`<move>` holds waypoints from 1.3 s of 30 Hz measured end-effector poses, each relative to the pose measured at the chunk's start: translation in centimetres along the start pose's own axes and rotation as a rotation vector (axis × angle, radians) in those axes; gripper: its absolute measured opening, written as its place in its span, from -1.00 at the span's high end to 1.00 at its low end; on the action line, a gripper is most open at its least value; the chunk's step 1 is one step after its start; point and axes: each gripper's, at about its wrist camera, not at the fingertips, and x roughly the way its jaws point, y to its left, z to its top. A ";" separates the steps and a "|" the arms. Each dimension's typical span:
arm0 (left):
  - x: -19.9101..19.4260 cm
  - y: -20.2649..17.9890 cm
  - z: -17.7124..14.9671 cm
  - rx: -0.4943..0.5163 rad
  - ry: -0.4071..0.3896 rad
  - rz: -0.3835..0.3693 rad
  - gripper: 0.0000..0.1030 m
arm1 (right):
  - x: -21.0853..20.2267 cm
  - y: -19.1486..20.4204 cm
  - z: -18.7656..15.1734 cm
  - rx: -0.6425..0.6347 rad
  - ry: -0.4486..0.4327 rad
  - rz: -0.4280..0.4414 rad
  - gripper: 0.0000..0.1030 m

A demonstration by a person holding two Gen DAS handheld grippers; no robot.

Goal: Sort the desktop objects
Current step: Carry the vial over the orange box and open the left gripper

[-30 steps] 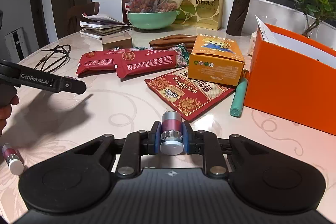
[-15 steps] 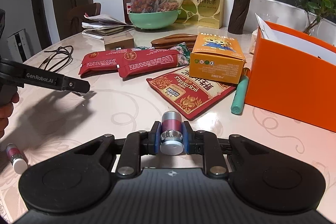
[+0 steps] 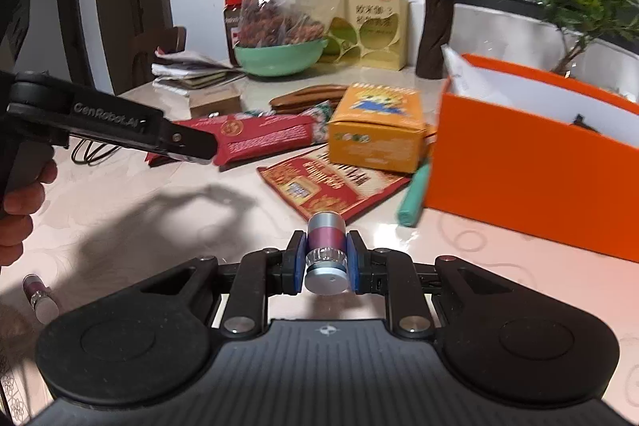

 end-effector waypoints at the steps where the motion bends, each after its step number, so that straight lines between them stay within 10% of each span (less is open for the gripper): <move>1: 0.1 -0.8 0.3 0.004 -0.005 -0.011 0.12 | -0.5 -0.4 0.1 0.005 -0.009 -0.002 0.54; 15: 3.1 -16.1 7.0 0.079 -0.067 -0.186 0.12 | -7.9 -10.9 4.5 0.054 -0.169 -0.190 0.54; 33: 17.0 -25.8 6.9 0.123 0.081 -0.251 0.08 | -3.4 -24.8 4.1 0.191 -0.059 -0.337 0.53; 37: 17.5 -26.0 6.8 0.132 0.072 -0.231 -0.60 | -2.8 -25.1 3.7 0.187 -0.050 -0.353 0.50; 39: 17.0 -26.1 6.7 0.137 0.037 -0.207 -0.85 | -2.9 -25.1 3.5 0.196 -0.063 -0.351 -0.10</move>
